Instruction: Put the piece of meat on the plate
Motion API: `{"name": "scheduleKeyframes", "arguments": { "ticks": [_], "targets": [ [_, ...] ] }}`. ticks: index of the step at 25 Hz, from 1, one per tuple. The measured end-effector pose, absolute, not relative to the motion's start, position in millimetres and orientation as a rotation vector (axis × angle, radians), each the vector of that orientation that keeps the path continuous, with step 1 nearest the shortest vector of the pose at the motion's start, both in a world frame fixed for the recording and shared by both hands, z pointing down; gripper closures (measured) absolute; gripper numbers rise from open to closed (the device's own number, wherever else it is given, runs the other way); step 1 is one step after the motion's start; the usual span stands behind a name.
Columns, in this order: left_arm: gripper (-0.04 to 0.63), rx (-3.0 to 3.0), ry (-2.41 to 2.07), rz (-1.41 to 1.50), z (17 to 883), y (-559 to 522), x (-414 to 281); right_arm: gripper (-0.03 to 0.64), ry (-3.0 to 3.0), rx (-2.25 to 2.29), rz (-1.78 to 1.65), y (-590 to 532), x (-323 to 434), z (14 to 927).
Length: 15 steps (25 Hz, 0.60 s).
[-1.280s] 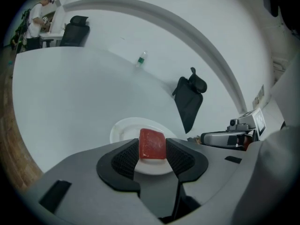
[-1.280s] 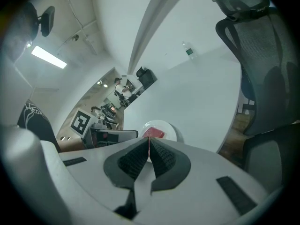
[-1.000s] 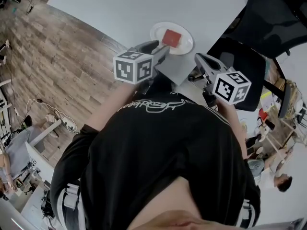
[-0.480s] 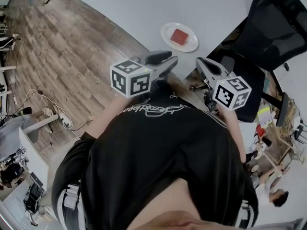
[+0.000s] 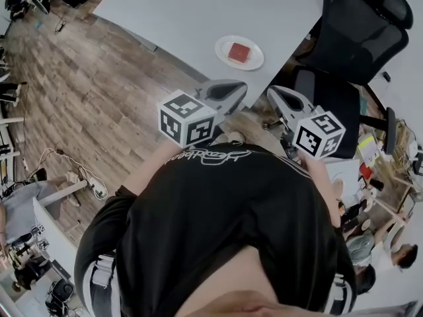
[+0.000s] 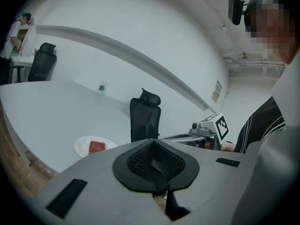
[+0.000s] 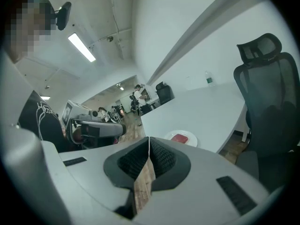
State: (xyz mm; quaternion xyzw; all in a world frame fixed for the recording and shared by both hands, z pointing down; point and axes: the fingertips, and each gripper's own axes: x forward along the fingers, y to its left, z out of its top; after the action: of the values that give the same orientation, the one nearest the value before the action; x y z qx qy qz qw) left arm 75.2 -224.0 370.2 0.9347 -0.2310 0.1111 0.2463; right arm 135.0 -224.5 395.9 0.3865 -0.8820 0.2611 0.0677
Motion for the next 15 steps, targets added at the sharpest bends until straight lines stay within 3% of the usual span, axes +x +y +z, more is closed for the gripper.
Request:
{"name": "scheduleKeyframes", "arguments": {
  "ticks": [15],
  "targets": [
    [0.588, 2.524, -0.709, 0.240, 351, -93, -65, 0.604, -2.719, 1.166, 0.673, -93, 0, 360]
  ]
}}
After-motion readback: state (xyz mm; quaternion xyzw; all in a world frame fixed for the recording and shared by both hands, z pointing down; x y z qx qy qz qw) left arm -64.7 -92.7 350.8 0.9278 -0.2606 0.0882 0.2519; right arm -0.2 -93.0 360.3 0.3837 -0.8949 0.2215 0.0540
